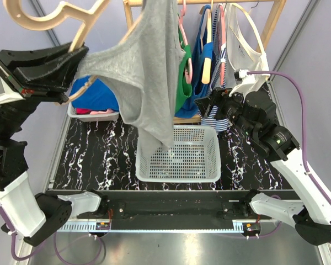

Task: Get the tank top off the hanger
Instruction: Pick up the hanger from the clothesline, then remove the tank top from the hanger.

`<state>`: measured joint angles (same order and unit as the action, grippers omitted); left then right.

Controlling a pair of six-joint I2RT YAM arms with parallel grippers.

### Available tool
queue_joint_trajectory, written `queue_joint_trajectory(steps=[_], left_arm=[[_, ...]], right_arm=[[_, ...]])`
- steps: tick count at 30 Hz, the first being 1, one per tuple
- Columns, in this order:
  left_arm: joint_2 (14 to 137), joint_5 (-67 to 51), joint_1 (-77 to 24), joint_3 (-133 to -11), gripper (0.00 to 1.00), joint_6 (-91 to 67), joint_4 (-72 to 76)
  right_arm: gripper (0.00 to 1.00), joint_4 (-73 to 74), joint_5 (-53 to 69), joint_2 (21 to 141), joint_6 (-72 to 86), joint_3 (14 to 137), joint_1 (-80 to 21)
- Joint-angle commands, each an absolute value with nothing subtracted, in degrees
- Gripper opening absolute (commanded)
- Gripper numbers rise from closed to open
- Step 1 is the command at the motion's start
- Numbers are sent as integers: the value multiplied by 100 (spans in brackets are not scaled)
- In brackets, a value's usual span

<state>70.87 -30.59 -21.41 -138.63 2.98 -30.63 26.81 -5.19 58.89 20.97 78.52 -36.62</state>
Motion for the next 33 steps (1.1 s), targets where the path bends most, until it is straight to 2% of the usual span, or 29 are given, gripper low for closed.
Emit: queue_joint_trajectory(steps=[1, 7, 13, 24, 29, 33], left_arm=[[6760, -3515, -2136, -13274, 0, 114, -2602], [5996, -3428, -2136, -11387, 0, 604, -2619], [5713, -3129, -2136, -10136, 0, 1343, -2900], [5730, -3717, -2153, -9449, 0, 1573, -3454], [5783, -3998, -2197, -9571, 0, 1547, -3726], [5801, -4008, -2250, -9572, 0, 1556, -3858]], right_arm=[[82, 2461, -800, 5713, 2048, 7814, -3700], [82, 2461, -1054, 5493, 1960, 7726, -3709], [83, 2470, -1064, 5309, 1890, 7708, -3709], [87, 2022, -572, 5914, 1784, 8112, -3709], [95, 1706, -422, 6231, 1793, 8227, -3709], [95, 1407, -212, 6442, 1915, 8288, -3709]])
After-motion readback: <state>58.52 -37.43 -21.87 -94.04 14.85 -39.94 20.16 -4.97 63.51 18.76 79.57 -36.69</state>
